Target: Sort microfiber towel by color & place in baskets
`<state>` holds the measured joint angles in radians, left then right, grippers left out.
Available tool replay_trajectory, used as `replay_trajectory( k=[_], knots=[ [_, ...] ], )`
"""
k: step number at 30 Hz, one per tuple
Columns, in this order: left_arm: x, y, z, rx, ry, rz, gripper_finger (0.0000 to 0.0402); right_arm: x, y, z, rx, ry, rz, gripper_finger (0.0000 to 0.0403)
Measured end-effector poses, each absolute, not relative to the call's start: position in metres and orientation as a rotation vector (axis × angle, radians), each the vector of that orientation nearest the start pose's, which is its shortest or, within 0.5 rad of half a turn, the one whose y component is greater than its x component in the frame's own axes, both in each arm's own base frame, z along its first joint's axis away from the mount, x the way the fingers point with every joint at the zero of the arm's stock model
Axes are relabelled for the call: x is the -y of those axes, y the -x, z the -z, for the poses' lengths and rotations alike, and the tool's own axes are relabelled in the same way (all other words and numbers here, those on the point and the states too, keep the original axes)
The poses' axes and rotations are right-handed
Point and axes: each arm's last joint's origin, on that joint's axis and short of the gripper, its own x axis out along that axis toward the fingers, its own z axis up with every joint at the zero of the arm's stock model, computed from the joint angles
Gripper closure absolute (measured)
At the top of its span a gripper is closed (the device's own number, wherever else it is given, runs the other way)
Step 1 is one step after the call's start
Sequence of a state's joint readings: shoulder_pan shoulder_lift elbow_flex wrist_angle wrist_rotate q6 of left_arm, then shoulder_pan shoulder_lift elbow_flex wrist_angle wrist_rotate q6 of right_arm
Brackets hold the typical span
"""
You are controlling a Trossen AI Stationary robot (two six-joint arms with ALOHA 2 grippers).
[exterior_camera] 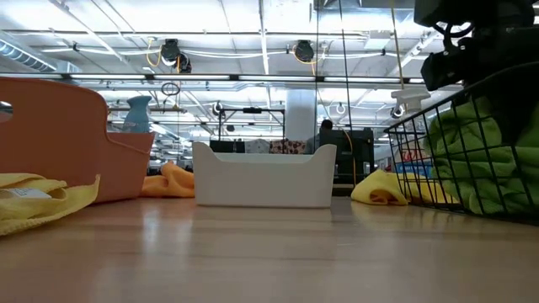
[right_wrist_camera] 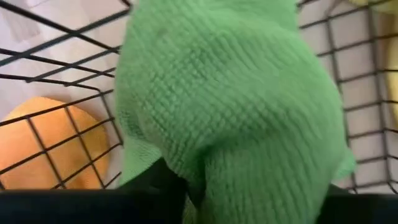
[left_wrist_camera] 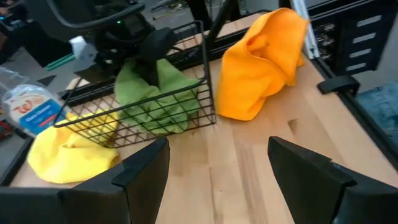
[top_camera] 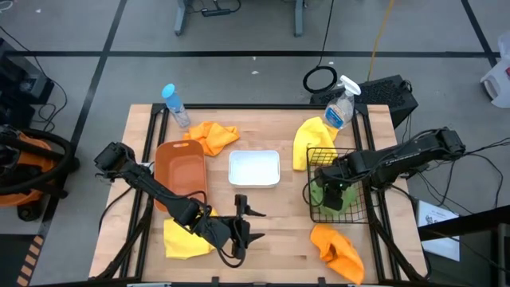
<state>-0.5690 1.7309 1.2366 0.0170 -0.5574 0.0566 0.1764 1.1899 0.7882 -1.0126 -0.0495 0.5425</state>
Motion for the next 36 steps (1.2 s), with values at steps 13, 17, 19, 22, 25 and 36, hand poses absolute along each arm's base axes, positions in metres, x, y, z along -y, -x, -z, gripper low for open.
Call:
replay_trajectory(
  k=[13, 17, 19, 22, 25, 36],
  knots=[
    [0.198, -0.336, -0.258, -0.404, -0.292, 0.079, 0.0125, -0.033, -0.171, -0.257, -1.386, -0.234, 0.445, 0.0122],
    [0.199, -0.336, -0.259, -0.401, -0.284, 0.107, 0.0125, -0.036, -0.173, -0.275, -1.336, -0.244, 0.439, 0.0109],
    [0.199, -0.335, -0.259, -0.401, -0.284, 0.108, 0.0125, -0.041, -0.175, -0.282, -1.303, -0.250, 0.421, 0.0112],
    [0.199, -0.335, -0.259, -0.401, -0.285, 0.108, 0.0125, -0.050, -0.178, -0.282, -1.256, -0.253, 0.379, 0.0134],
    [0.199, -0.335, -0.258, -0.402, -0.285, 0.108, 0.0125, -0.058, -0.177, -0.269, -1.258, -0.246, 0.359, 0.0179],
    [0.200, -0.336, -0.259, -0.393, -0.284, 0.109, 0.0125, -0.051, -0.162, -0.192, -1.245, -0.182, 0.543, 0.0392]
  ],
)
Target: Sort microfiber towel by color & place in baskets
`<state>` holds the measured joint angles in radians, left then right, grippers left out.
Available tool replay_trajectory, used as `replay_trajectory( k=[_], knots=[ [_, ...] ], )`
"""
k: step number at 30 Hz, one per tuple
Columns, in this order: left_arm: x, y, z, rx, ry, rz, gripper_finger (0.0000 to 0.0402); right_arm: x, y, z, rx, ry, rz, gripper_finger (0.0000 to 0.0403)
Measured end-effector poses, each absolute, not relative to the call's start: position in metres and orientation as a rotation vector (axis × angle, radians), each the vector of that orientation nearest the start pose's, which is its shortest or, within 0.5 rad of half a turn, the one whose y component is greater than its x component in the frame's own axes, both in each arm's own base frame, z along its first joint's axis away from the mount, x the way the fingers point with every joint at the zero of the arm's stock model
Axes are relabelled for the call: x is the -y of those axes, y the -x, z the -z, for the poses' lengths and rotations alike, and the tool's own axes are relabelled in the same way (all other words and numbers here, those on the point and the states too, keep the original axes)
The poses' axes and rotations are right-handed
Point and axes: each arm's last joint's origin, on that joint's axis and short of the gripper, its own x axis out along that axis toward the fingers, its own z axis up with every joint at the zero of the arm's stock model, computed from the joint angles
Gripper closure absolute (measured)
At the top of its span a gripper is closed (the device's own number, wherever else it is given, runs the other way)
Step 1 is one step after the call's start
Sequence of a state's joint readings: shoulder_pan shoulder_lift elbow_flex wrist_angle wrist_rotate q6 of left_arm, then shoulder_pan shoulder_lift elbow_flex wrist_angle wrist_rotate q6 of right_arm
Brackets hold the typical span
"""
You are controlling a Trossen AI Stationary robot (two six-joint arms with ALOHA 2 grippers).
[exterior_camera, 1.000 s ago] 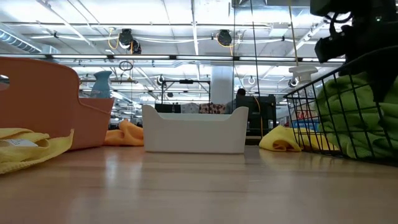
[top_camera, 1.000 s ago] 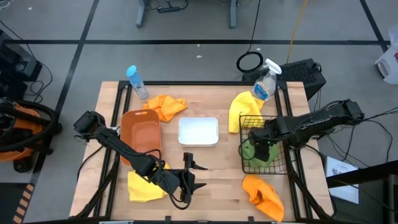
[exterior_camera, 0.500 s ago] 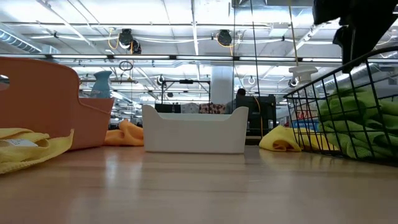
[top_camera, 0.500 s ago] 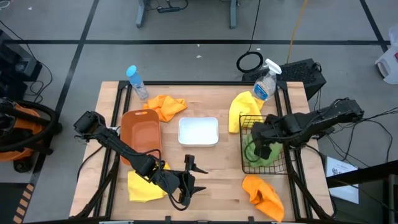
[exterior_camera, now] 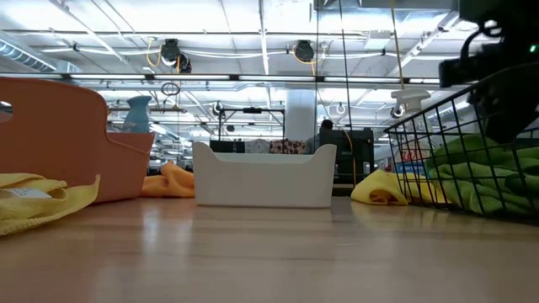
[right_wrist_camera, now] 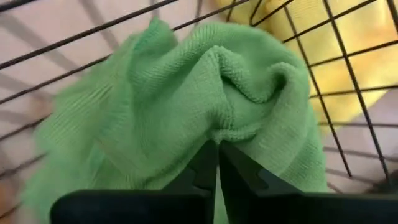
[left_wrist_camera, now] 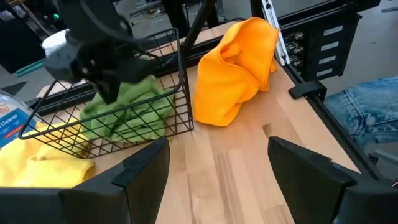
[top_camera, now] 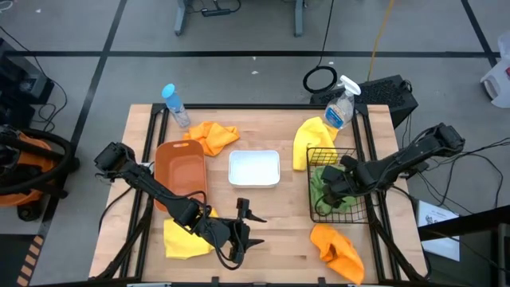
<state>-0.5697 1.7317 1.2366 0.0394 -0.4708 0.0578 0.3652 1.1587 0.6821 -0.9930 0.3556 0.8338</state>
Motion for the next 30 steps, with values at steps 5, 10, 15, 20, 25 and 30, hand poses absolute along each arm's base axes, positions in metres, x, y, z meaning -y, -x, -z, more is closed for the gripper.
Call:
replay_trajectory(
  k=[5, 10, 15, 20, 25, 30],
  knots=[
    [0.199, -0.336, -0.259, -0.394, -0.285, 0.109, 0.0125, -0.046, -0.162, -0.172, -1.199, -0.226, 0.551, 0.0381],
    [0.199, -0.336, -0.259, -0.396, -0.286, 0.109, 0.0125, -0.046, -0.163, -0.173, -1.199, -0.261, 0.548, 0.0392],
    [0.199, -0.336, -0.259, -0.397, -0.285, 0.109, 0.0125, -0.050, -0.171, -0.200, -1.181, -0.271, 0.537, 0.0392],
    [0.199, -0.336, -0.259, -0.399, -0.260, 0.103, 0.0125, -0.057, -0.174, -0.239, -1.170, -0.284, 0.533, 0.0383],
    [0.199, -0.336, -0.259, -0.401, -0.255, 0.102, 0.0125, -0.073, -0.175, -0.269, -1.078, -0.302, 0.489, 0.0381],
    [0.198, -0.334, -0.254, -0.449, -0.233, 0.091, 0.0125, -0.104, -0.181, -0.282, -0.840, -0.239, 0.369, 0.0381]
  ],
)
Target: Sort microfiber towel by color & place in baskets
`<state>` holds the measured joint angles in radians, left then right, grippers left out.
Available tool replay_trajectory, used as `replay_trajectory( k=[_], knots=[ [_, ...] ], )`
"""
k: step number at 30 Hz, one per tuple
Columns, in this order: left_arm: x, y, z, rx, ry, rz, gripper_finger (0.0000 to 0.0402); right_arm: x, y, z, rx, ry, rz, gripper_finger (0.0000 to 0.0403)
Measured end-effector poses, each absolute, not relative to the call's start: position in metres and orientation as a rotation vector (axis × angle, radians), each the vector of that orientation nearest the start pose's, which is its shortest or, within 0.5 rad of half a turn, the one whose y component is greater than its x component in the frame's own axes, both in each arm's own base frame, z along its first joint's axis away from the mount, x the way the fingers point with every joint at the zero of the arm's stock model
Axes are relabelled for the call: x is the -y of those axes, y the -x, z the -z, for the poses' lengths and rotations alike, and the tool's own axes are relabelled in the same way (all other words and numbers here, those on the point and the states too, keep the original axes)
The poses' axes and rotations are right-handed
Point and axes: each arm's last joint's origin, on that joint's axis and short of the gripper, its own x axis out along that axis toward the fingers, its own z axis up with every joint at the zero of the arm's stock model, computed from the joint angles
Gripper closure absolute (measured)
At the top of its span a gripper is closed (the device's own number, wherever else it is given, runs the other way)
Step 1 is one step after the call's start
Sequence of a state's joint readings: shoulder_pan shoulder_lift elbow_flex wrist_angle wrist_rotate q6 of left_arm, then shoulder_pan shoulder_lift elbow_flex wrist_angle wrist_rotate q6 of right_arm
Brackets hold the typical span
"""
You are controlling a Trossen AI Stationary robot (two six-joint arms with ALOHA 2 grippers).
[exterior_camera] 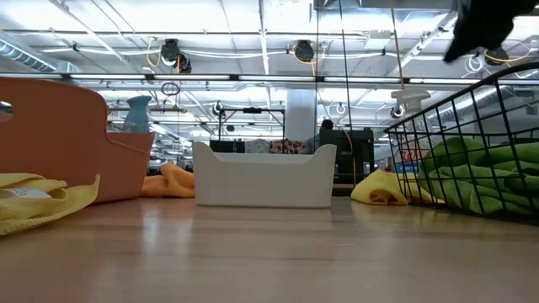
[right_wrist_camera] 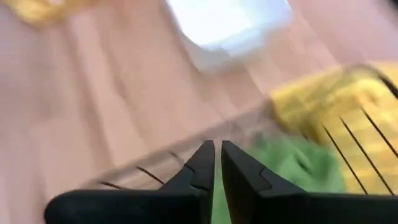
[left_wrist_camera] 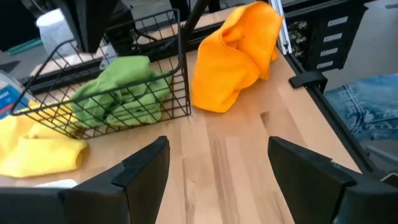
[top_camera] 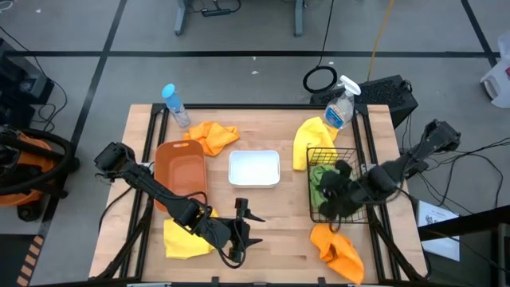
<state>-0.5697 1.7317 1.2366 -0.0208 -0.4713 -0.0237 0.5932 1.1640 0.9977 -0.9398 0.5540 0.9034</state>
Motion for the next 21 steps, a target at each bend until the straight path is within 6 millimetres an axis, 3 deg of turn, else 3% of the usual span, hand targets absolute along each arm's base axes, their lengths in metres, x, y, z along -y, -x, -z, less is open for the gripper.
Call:
replay_trajectory(
  k=[9, 16, 21],
  knots=[
    [0.194, -0.334, -0.253, -0.457, -0.209, 0.012, 0.0125, -0.149, -0.197, -0.283, -0.537, -0.040, 0.297, 0.0380],
    [0.176, -0.342, -0.251, -0.487, -0.199, -0.057, 0.0125, -0.162, -0.217, -0.269, -0.502, 0.124, 0.314, 0.0380],
    [0.169, -0.336, -0.237, -0.666, -0.110, 0.015, 0.0125, -0.164, -0.221, -0.262, -0.530, 0.201, 0.301, 0.0380]
  ],
)
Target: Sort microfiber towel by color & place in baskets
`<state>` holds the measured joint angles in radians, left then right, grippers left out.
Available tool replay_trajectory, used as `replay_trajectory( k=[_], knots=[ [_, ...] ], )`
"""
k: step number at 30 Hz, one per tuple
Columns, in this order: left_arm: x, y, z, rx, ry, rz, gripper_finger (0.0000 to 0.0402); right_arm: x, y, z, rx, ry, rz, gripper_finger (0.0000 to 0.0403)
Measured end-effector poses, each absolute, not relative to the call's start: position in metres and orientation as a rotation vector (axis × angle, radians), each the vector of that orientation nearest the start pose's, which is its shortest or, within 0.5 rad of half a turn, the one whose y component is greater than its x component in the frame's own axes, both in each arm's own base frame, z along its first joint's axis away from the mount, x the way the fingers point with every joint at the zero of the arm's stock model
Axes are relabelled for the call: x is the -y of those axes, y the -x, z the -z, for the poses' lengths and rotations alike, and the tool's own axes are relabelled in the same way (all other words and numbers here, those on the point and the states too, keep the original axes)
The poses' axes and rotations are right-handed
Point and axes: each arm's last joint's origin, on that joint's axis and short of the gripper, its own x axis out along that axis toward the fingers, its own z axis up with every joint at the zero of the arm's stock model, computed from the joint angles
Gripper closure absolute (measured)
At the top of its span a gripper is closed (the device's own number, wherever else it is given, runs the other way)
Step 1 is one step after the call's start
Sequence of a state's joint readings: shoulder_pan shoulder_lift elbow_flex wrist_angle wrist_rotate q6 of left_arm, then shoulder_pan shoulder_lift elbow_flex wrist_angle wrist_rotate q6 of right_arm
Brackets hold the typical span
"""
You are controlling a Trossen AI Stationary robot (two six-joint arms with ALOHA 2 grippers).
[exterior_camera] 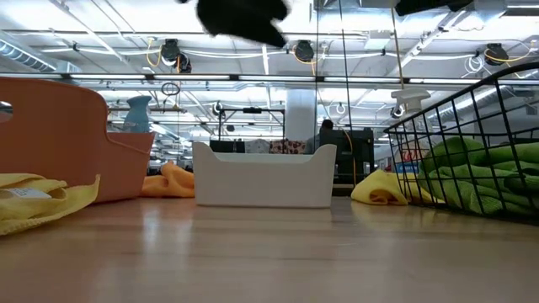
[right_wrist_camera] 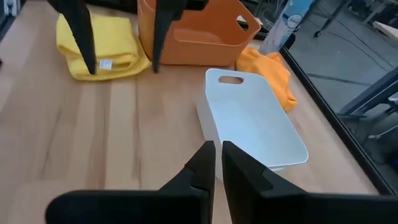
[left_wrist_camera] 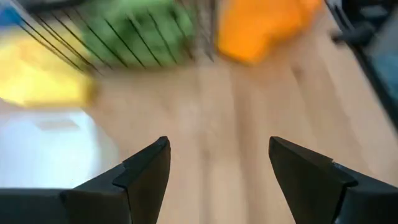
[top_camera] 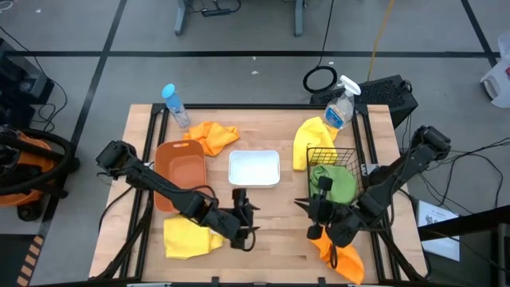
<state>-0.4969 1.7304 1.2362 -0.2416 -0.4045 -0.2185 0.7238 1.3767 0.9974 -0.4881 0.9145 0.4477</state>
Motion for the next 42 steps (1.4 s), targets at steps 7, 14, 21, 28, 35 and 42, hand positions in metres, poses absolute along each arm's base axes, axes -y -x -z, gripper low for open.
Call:
replay_trajectory(
  k=[7, 14, 21, 28, 35, 42],
  knots=[
    [0.170, -0.317, -0.230, -0.996, 0.198, 0.052, 0.0125, -0.164, -0.220, -0.262, -0.549, 0.292, 0.277, 0.0380],
    [0.181, -0.299, -0.226, -1.159, 0.300, 0.009, 0.0125, -0.164, -0.220, -0.262, -0.549, 0.300, 0.277, 0.0380],
    [0.202, -0.283, -0.225, -1.189, 0.373, -0.010, 0.0125, -0.166, -0.221, -0.262, -0.553, 0.276, 0.250, 0.0380],
    [0.221, -0.262, -0.223, -1.221, 0.378, -0.066, 0.0125, -0.166, -0.221, -0.263, -0.548, 0.270, 0.249, 0.0380],
    [0.238, -0.245, -0.204, -1.287, 0.281, -0.085, 0.0132, -0.166, -0.222, -0.263, -0.542, 0.266, 0.253, 0.0380],
    [0.247, -0.244, -0.173, -1.338, 0.204, -0.135, 0.0167, -0.167, -0.225, -0.266, -0.517, 0.275, 0.241, 0.0380]
  ],
)
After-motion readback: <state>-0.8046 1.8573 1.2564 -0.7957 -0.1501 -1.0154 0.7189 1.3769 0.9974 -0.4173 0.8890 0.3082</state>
